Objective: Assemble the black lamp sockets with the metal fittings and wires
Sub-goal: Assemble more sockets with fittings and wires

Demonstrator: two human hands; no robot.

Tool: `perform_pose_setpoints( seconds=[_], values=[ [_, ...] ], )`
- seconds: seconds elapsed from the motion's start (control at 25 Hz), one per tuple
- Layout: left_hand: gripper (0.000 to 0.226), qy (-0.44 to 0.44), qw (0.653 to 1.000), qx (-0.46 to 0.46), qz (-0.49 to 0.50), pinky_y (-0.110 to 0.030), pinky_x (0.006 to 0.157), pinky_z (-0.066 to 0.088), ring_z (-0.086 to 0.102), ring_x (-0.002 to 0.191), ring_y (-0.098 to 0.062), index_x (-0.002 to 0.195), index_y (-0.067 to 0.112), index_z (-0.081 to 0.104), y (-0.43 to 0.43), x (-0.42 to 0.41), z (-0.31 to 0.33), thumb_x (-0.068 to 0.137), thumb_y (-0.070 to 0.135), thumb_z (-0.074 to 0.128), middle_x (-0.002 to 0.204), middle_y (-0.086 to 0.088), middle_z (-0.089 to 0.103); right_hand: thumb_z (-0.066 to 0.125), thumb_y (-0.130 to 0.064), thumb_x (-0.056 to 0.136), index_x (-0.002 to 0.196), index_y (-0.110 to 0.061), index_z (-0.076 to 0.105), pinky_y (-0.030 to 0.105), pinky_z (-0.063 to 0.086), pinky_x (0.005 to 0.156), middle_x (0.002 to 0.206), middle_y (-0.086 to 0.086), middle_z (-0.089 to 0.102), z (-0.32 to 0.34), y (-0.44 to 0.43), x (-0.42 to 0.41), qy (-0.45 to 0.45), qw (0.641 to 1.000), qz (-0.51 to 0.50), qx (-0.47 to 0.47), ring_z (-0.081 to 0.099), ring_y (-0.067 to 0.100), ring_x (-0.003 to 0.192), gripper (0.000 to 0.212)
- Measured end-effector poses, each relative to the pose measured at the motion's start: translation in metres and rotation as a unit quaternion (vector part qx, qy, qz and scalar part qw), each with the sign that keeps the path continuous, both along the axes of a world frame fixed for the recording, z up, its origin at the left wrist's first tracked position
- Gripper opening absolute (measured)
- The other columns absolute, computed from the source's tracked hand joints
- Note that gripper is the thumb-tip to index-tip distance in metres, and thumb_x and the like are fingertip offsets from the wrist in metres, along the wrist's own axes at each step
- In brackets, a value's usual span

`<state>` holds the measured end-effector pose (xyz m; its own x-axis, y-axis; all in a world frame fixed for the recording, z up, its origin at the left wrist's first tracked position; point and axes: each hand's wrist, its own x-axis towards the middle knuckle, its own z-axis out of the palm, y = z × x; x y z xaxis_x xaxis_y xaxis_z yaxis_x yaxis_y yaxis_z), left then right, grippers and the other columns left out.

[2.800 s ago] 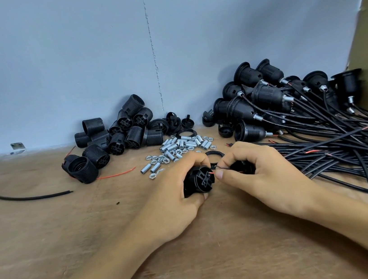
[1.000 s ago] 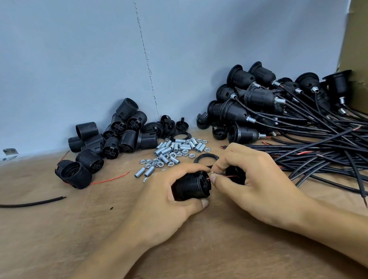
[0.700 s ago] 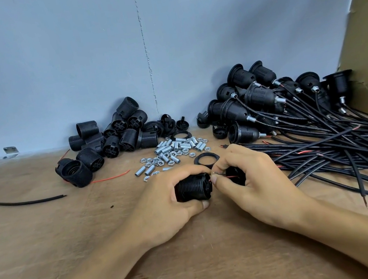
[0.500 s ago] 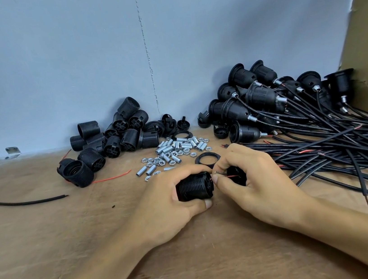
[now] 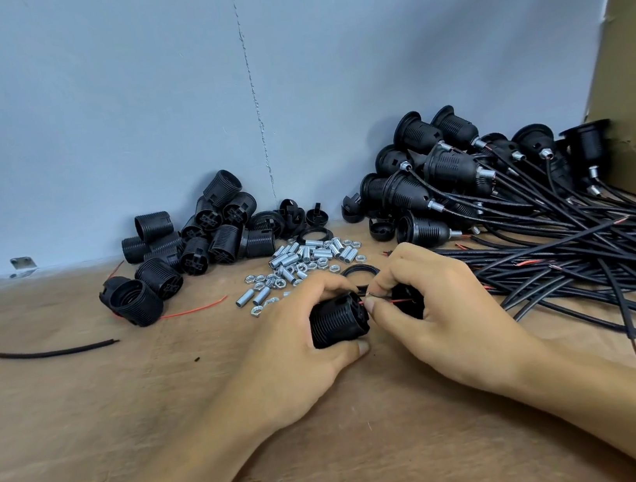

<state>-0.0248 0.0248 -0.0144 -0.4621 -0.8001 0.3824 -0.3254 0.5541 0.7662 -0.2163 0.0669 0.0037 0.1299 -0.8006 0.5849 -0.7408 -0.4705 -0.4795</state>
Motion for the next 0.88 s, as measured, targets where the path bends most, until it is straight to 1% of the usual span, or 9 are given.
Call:
perform_pose_setpoints(
  seconds=[0.08,0.16,0.28,0.36,0.52,0.64,0.76,0.8,0.88],
  values=[
    [0.045,-0.004,1.0,-0.003,0.008,-0.045,0.091,0.053,0.067,0.1,-0.008,0.104,0.04,0.054,0.001,0.001,0.0,0.069,0.03,0.081,0.102,0.017,0.072,0.065,-0.026,0.088,0.083,-0.026,0.061,0.031,0.046,0.072,0.086,-0.015,0.051,0.001,0.002,-0.001,0.032,0.999,0.005,-0.005,0.052,0.006,0.081,0.006],
    [0.041,-0.013,1.0,0.001,-0.009,-0.047,0.09,0.053,0.067,0.097,-0.012,0.102,0.038,0.054,0.001,0.002,0.0,0.073,0.029,0.08,0.099,0.013,0.073,0.061,-0.029,0.087,0.084,-0.027,0.06,0.037,0.048,0.071,0.088,-0.013,0.051,0.001,0.003,-0.001,0.047,0.999,0.008,-0.002,0.052,0.008,0.08,0.004],
    [0.036,-0.019,0.999,0.01,-0.029,-0.052,0.09,0.052,0.066,0.098,-0.017,0.103,0.034,0.056,0.0,0.003,0.0,0.076,0.025,0.078,0.101,0.008,0.071,0.064,-0.025,0.088,0.084,-0.026,0.059,0.041,0.048,0.072,0.087,-0.012,0.052,-0.001,0.003,-0.002,0.041,0.999,0.018,0.012,0.053,0.009,0.081,0.006],
    [0.035,-0.023,0.999,0.012,-0.033,-0.054,0.089,0.051,0.065,0.096,-0.019,0.104,0.032,0.057,0.0,0.003,0.0,0.077,0.024,0.078,0.099,0.007,0.069,0.062,-0.026,0.089,0.083,-0.026,0.059,0.041,0.048,0.073,0.086,-0.012,0.052,-0.001,0.002,-0.003,0.027,0.999,0.025,0.02,0.053,0.01,0.082,0.006],
    [0.036,-0.007,0.999,0.023,-0.038,-0.053,0.089,0.052,0.066,0.096,-0.02,0.103,0.032,0.057,0.0,0.002,-0.001,0.076,0.022,0.078,0.099,0.006,0.07,0.06,-0.028,0.088,0.083,-0.026,0.06,0.042,0.048,0.073,0.086,-0.013,0.053,-0.001,0.001,-0.002,0.03,0.999,0.029,0.026,0.054,0.01,0.082,0.005],
    [0.036,-0.005,0.999,0.026,-0.031,-0.05,0.089,0.053,0.065,0.094,-0.017,0.101,0.033,0.055,-0.001,0.002,-0.001,0.075,0.024,0.078,0.098,0.008,0.07,0.064,-0.026,0.09,0.083,-0.026,0.062,0.034,0.047,0.073,0.086,-0.013,0.054,-0.002,0.0,-0.002,0.023,0.999,0.025,0.028,0.055,0.009,0.083,0.007],
    [0.037,-0.001,1.0,0.019,-0.013,-0.048,0.09,0.053,0.065,0.096,-0.014,0.1,0.037,0.055,-0.004,0.001,0.0,0.074,0.026,0.078,0.1,0.01,0.069,0.071,-0.021,0.09,0.084,-0.026,0.069,0.013,0.039,0.074,0.085,-0.014,0.057,-0.001,0.0,-0.001,-0.013,0.999,0.015,0.032,0.057,0.004,0.085,0.008],
    [0.038,0.002,1.0,0.014,-0.003,-0.047,0.091,0.053,0.065,0.098,-0.011,0.101,0.039,0.056,-0.006,0.002,0.0,0.073,0.026,0.078,0.101,0.012,0.069,0.072,-0.02,0.089,0.087,-0.025,0.071,0.01,0.038,0.075,0.087,-0.014,0.059,0.0,0.0,-0.001,-0.027,0.999,0.018,0.037,0.057,0.003,0.088,0.005],
    [0.04,0.019,1.0,0.021,0.005,-0.047,0.097,0.051,0.064,0.104,-0.011,0.104,0.04,0.06,-0.01,0.003,-0.001,0.073,0.024,0.077,0.106,0.012,0.068,0.073,-0.021,0.087,0.095,-0.025,0.072,0.01,0.04,0.076,0.094,-0.014,0.063,0.001,-0.001,-0.002,-0.047,0.997,0.03,0.051,0.06,0.005,0.093,0.008]
  ],
)
